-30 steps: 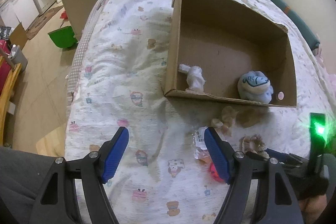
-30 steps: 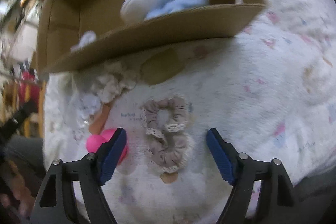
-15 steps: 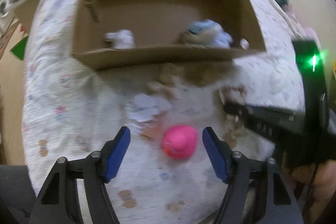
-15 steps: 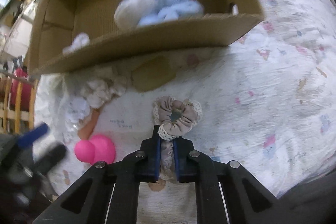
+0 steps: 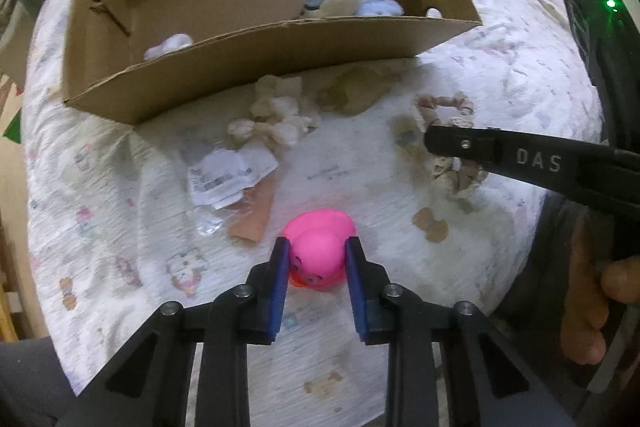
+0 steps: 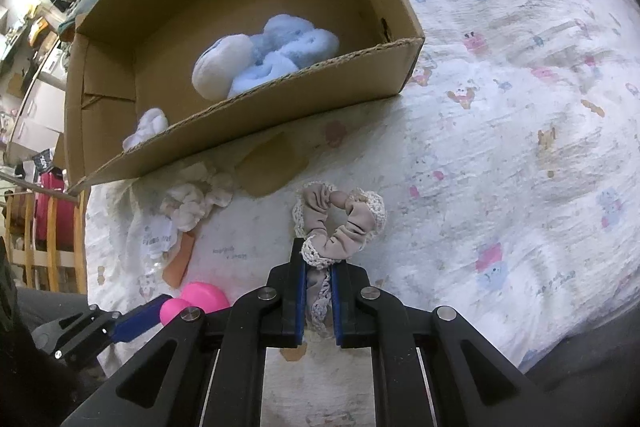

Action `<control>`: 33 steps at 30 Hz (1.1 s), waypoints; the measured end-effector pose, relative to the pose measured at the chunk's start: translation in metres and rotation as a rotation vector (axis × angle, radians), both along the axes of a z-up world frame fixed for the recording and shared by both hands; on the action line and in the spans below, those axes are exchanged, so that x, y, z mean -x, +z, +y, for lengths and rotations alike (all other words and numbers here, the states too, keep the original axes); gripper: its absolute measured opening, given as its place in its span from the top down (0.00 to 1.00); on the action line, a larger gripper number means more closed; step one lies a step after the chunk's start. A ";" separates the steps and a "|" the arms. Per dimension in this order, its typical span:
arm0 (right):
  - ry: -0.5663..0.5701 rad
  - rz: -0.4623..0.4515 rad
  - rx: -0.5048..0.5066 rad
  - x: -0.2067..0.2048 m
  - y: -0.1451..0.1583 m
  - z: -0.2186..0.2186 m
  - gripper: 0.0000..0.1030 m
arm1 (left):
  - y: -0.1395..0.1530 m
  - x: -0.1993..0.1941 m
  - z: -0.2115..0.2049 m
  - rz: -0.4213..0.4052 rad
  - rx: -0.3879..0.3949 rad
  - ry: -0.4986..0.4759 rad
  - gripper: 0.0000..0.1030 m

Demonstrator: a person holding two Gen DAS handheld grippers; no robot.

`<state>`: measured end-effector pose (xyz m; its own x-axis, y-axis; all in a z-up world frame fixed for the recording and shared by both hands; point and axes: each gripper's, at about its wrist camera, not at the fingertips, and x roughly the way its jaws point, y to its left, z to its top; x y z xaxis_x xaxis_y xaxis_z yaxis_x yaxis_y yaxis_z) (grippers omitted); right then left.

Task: Organize soft objects
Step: 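Carry the pink duck and scrunchie into the box with both grippers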

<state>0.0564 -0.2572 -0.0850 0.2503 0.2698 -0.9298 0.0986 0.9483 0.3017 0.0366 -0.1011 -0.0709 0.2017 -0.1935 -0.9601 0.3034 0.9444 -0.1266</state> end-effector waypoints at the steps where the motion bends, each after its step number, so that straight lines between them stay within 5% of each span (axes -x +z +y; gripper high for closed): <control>1: 0.002 -0.001 0.003 0.001 0.001 0.000 0.88 | 0.000 -0.001 0.002 0.001 -0.003 0.006 0.76; 13: 0.048 -0.034 0.001 0.009 0.008 0.014 0.88 | 0.010 -0.002 0.034 -0.005 0.030 0.112 0.76; 27: 0.086 -0.180 -0.041 0.030 0.052 0.019 0.88 | 0.062 0.015 0.074 -0.238 -0.003 0.249 0.76; 33: 0.096 -0.226 -0.048 0.036 0.078 0.017 0.88 | 0.083 0.006 0.084 -0.238 -0.004 0.261 0.76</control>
<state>0.0205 -0.2399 -0.0068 0.4214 0.3449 -0.8387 -0.0667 0.9341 0.3506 0.0307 -0.0176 0.0118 0.4625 -0.1017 -0.8807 0.0719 0.9944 -0.0771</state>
